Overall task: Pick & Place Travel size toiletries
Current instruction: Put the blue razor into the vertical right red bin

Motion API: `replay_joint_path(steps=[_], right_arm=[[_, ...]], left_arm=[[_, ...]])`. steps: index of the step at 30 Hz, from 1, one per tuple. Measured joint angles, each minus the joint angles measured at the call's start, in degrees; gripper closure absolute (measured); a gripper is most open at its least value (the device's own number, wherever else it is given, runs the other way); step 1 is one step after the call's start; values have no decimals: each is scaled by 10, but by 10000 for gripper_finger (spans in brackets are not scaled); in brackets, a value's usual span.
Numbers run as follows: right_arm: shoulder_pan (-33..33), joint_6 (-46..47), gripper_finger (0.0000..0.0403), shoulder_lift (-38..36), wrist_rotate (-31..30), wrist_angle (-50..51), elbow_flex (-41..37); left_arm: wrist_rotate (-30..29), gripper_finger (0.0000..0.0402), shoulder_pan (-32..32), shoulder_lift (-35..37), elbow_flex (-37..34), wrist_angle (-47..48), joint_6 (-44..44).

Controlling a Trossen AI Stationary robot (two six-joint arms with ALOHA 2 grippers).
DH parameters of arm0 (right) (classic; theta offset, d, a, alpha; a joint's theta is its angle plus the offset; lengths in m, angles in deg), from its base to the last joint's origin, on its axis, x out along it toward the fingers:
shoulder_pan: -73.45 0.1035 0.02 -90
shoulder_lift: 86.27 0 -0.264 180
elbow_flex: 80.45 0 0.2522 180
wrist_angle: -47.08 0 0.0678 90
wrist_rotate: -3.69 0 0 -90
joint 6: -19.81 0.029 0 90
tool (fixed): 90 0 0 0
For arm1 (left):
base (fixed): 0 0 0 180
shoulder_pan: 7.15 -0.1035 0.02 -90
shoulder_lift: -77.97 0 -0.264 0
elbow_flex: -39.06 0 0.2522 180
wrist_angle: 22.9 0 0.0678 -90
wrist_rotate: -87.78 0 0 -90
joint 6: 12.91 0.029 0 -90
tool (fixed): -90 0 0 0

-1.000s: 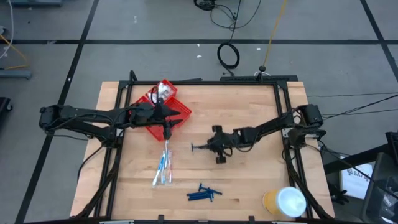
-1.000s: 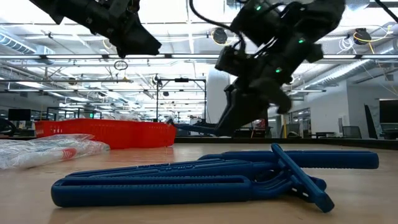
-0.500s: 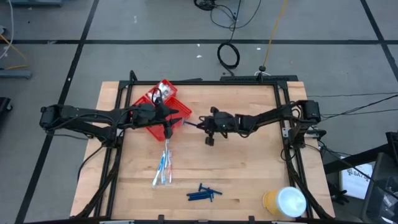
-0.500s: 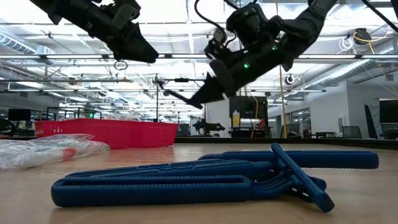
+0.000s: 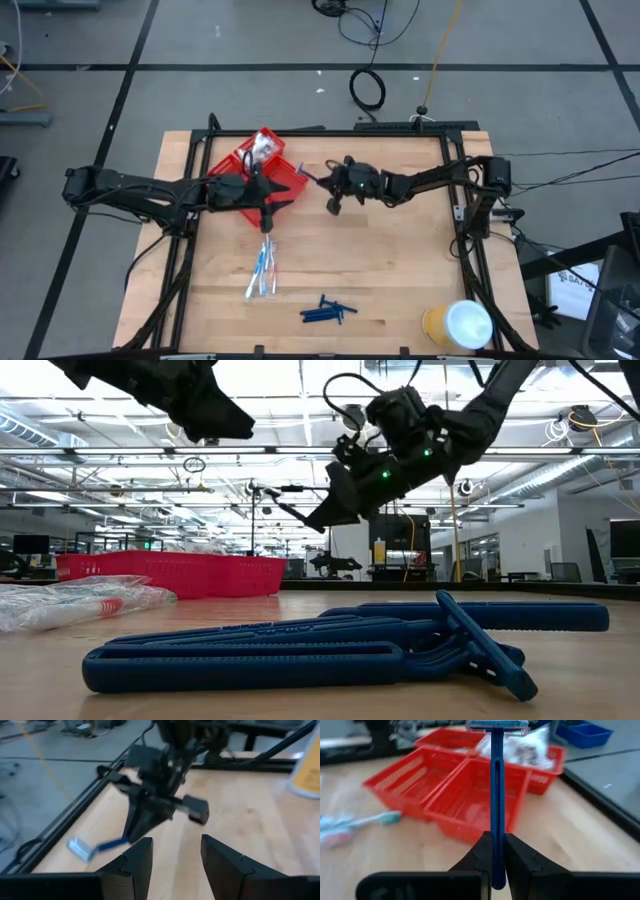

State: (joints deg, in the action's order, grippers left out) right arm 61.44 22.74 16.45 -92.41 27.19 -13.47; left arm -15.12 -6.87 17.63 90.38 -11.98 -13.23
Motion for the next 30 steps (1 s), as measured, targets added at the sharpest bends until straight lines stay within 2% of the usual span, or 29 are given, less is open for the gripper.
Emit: replay_joint_path(steps=[2, 6, 10, 12, 14, 17, 21, 26, 30], right_arm=[[-10, 8, 385, 0, 1, -48, -21], [-24, 30, 385, 0, 23, -212, -81], [-25, 36, 385, 0, 49, -317, -117], [-19, 26, 385, 0, 49, -320, -117], [-11, 20, 385, 0, 51, -328, -116], [1, 9, 384, 0, 77, -339, -104], [24, -3, 384, 0, 79, -336, -90], [51, -21, 385, 0, 79, -331, -64], [63, -31, 385, 0, 80, -302, -47]], left_arm=[[-24, 241, 3, 1, -7, 11, -4], [-51, 241, 0, 17, -37, 9, -18], [-52, 241, -14, 46, -96, -107, -22], [-41, 241, -26, 52, -142, -221, -30], [-1, 241, -47, 52, -191, -339, -42], [46, 241, -81, 28, -246, -453, -81], [57, 241, -98, -10, -266, -496, -83], [74, 241, -84, -54, -235, -513, -23], [75, 241, -65, -97, -196, -514, -16]])
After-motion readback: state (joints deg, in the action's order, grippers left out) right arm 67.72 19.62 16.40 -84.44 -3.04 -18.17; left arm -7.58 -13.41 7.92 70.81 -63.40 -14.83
